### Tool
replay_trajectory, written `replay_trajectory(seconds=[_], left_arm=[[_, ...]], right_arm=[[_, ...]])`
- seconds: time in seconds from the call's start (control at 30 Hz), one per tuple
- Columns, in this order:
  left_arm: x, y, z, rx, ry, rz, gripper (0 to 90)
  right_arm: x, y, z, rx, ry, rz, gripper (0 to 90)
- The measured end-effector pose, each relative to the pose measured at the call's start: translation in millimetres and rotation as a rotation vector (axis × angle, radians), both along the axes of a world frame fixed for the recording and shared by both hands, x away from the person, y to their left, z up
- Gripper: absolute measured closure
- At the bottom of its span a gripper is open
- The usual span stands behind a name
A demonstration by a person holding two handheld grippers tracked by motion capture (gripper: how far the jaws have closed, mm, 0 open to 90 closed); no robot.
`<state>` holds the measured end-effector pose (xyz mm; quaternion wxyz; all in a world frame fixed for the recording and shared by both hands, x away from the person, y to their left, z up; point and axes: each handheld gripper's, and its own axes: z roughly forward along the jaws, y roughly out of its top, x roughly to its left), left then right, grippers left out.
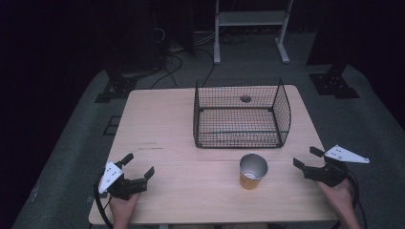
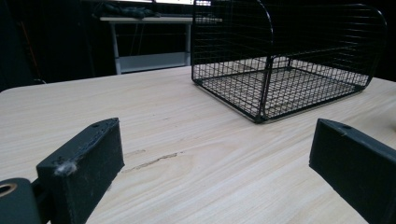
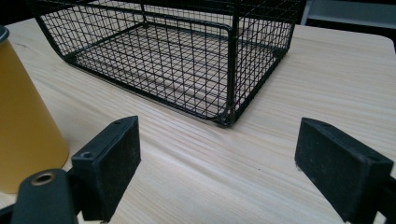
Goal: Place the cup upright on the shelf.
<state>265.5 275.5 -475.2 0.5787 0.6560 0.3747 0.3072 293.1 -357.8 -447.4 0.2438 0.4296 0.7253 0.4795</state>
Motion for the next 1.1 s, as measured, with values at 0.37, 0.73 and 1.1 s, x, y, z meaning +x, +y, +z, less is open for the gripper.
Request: replay_trajectory(seconds=[0.37, 0.73, 1.1], left_arm=[[-1.2, -1.8, -0.1, 0.01, -0.003, -0.021, 2.3], [-1.4, -0.9, 0.0, 0.006, -0.005, -0.022, 2.3], [-1.7, -1.1, 0.0, 0.006, -0.006, -0.022, 2.3]], right_arm=[[-0.7, 3.1, 5.0, -0.005, 0.009, 0.017, 13.7], [-5.5, 20.9, 9.6, -0.033, -0.005, 0.07, 13.7], [-12.0, 37.6, 11.9, -0.063, -0.003, 0.135, 13.7]])
